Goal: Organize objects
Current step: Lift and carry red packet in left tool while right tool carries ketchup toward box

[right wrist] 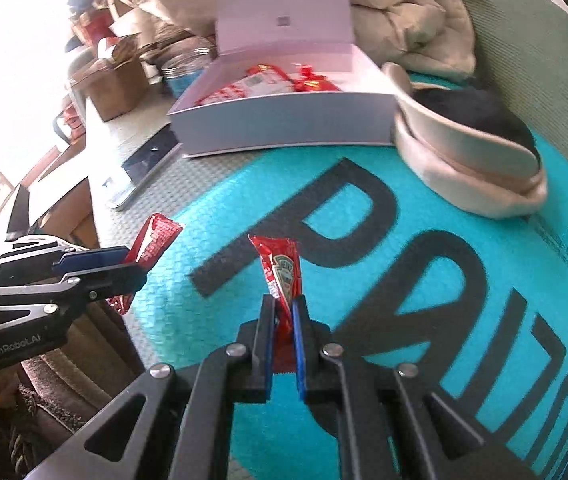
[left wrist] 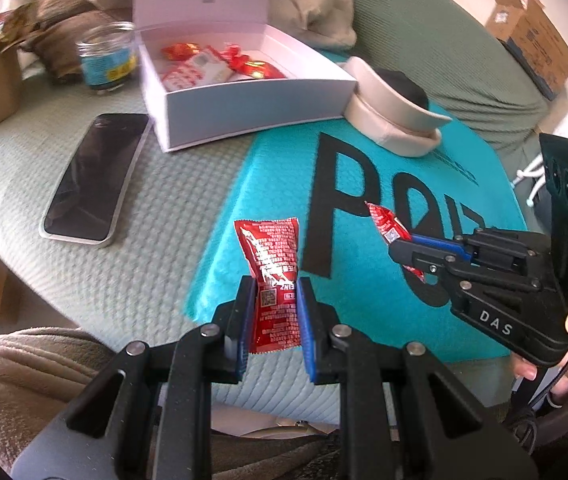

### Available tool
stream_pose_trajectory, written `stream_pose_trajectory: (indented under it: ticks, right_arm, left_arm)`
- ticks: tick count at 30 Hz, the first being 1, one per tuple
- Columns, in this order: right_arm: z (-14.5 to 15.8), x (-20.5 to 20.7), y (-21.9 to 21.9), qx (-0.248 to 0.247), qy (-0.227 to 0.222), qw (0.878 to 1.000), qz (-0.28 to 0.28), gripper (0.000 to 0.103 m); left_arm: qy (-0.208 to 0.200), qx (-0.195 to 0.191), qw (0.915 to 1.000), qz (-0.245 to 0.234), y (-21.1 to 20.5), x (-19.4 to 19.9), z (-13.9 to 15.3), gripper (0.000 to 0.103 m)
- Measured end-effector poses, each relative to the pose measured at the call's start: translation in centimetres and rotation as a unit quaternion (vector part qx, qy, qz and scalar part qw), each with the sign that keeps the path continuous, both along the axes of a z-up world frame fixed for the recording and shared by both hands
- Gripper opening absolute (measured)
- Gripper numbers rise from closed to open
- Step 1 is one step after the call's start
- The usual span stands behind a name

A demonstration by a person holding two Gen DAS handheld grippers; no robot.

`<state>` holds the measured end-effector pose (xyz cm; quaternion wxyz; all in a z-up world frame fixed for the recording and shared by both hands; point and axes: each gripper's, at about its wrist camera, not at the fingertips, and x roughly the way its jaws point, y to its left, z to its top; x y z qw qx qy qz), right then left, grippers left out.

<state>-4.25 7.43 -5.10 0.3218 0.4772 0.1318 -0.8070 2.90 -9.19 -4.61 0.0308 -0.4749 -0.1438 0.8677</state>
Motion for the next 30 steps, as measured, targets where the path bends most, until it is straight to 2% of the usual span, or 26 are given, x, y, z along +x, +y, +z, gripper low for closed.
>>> stream_pose_trajectory:
  ticks: [7, 12, 23, 30]
  right_arm:
    - [0.7, 1.9, -2.0, -0.008, 0.004, 0.998, 0.059, 0.008]
    - [1.3, 3.2, -2.0, -0.012, 0.006, 0.996, 0.087, 0.008]
    - [2.7, 5.2, -0.6, 0.000, 0.019, 0.989, 0.146, 0.008]
    - [3.2, 5.3, -0.1, 0.001, 0.023, 0.986, 0.167, 0.008]
  left_arm:
    - [0.013, -0.009, 0.9984, 0.054, -1.2, 2.6, 0.9, 0.019]
    - [0.027, -0.012, 0.9962, 0.082, -1.1, 4.3, 1.8, 0.019]
    - [0.030, -0.007, 0.9922, 0.121, 1.7, 6.8, 1.8, 0.019]
    - [0.022, -0.014, 0.9908, 0.133, 2.4, 6.8, 1.9, 0.019]
